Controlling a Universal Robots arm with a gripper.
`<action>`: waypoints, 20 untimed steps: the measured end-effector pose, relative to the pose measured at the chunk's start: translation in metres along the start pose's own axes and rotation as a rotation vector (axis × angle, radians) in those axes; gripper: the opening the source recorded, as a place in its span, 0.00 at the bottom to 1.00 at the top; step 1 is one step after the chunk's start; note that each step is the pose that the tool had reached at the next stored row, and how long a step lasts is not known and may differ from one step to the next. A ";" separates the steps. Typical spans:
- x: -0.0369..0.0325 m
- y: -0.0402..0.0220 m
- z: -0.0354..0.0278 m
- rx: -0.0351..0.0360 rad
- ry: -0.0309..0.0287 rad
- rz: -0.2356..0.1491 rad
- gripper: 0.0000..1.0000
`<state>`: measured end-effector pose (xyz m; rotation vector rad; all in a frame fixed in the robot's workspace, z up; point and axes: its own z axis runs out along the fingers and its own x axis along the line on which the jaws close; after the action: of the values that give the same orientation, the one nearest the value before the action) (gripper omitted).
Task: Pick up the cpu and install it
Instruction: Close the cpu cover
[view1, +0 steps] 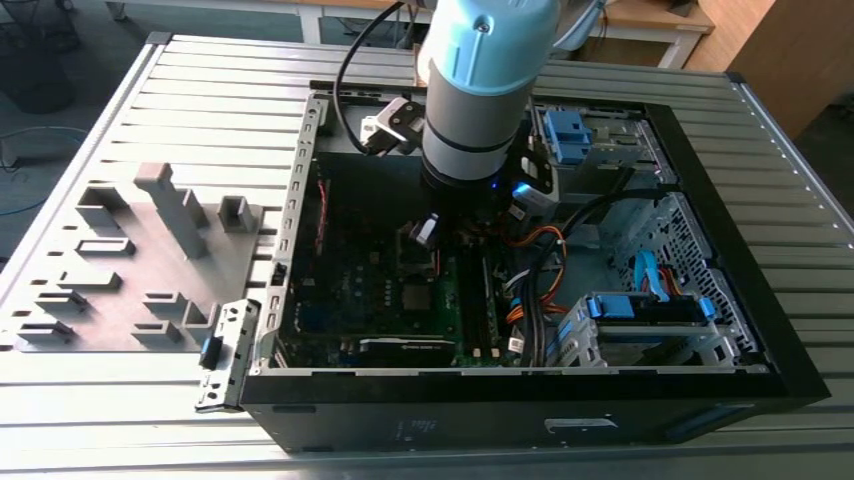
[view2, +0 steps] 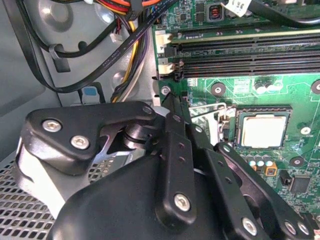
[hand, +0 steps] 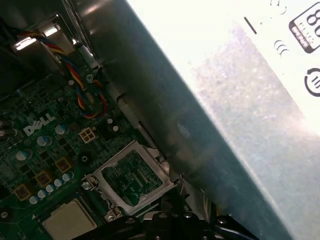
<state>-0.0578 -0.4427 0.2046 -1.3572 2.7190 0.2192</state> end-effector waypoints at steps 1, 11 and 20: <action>0.0000 0.0000 0.0000 0.0000 0.0001 0.000 0.11; -0.0006 0.0004 -0.0037 -0.0001 -0.0004 0.000 0.11; 0.0005 -0.0004 -0.0046 0.0000 0.0001 0.000 0.11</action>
<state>-0.0579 -0.4442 0.2090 -1.3572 2.7191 0.2191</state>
